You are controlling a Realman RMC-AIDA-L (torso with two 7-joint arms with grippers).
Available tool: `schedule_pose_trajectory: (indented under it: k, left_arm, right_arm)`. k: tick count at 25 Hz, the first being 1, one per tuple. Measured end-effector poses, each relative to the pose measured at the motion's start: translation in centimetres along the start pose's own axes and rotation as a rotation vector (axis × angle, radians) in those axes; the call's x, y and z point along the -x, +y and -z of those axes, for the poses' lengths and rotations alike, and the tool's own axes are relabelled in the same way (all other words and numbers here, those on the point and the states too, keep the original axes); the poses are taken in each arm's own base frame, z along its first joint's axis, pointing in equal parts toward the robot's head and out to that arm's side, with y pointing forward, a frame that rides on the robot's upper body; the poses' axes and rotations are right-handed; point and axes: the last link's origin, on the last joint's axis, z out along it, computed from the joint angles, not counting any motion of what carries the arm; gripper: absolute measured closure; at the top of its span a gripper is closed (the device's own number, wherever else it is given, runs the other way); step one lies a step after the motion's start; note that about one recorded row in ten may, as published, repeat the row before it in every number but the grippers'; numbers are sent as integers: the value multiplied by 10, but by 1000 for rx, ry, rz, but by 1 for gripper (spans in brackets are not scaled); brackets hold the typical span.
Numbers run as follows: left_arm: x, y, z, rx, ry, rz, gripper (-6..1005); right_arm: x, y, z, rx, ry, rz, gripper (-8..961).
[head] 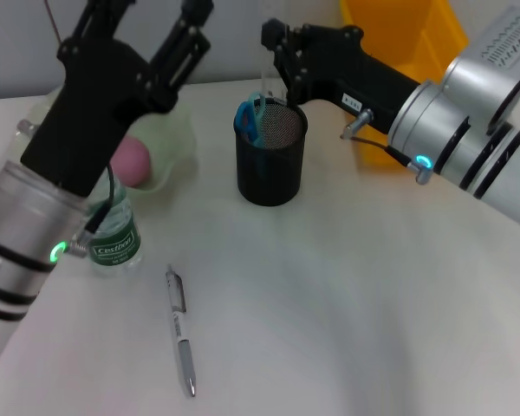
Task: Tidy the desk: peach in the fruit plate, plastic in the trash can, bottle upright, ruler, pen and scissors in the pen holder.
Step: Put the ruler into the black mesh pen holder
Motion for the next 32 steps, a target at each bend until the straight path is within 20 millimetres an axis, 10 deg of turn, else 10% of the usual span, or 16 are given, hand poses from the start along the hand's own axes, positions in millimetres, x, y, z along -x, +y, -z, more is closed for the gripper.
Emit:
schedule_pose_trajectory:
  k: [18,32]
  left_arm:
    - [12,6,48,235,-234,112,217]
    - [11,8,52,253,-230,118,216]
  right_arm:
    - [-40,-18,12,-60,132,-1,940]
    - [-29,-16,2,-48,97,18,939]
